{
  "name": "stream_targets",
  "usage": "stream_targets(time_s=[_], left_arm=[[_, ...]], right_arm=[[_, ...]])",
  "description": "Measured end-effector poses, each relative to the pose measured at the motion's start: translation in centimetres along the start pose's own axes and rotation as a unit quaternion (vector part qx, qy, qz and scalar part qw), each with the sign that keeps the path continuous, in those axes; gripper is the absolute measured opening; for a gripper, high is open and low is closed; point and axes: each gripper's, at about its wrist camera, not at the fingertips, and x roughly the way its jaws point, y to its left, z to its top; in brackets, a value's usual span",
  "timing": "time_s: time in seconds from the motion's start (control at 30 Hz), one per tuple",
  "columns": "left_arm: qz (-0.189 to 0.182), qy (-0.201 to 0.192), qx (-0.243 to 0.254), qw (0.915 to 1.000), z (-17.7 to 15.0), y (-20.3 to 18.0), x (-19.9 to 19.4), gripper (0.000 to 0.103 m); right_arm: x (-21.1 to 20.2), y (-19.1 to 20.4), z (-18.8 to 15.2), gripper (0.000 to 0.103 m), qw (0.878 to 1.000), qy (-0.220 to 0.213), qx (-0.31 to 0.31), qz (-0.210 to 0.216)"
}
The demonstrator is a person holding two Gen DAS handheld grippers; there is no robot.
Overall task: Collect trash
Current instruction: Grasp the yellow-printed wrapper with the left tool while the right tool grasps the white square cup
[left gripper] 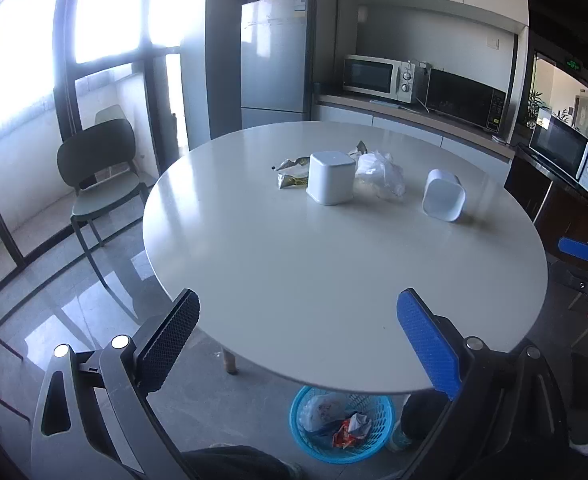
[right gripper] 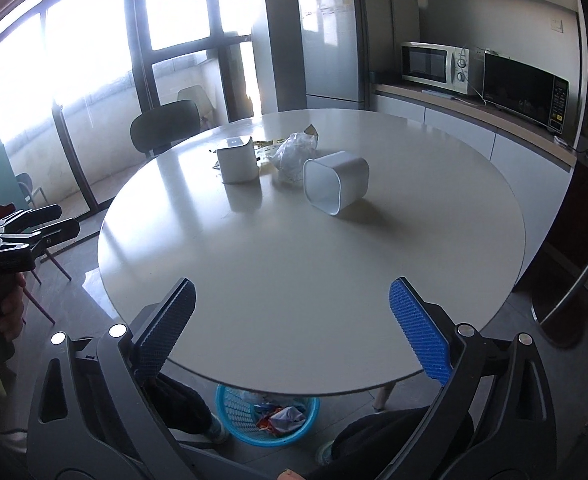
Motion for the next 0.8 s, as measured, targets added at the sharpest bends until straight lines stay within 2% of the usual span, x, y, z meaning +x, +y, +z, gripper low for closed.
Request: stream_targets(time_s=[0.4,0.63,0.8], left_arm=[[0.033,0.021,0.05,0.998,5.2,2.7,7.0,0.097],[0.023,0.031,0.07,0.9968,7.6,3.8,10.0,0.097],[0.013,0.036,0.12,0.992,8.8,3.8,11.5,0.096]], right_arm=[[6.8,-2.5,3.9,0.094,0.999,0.025,0.02,-0.025],[9.5,-3.3,5.5,0.094,0.998,0.044,0.028,-0.033],[11.1,-3.6,6.3,0.093,0.997,0.057,0.033,-0.042]])
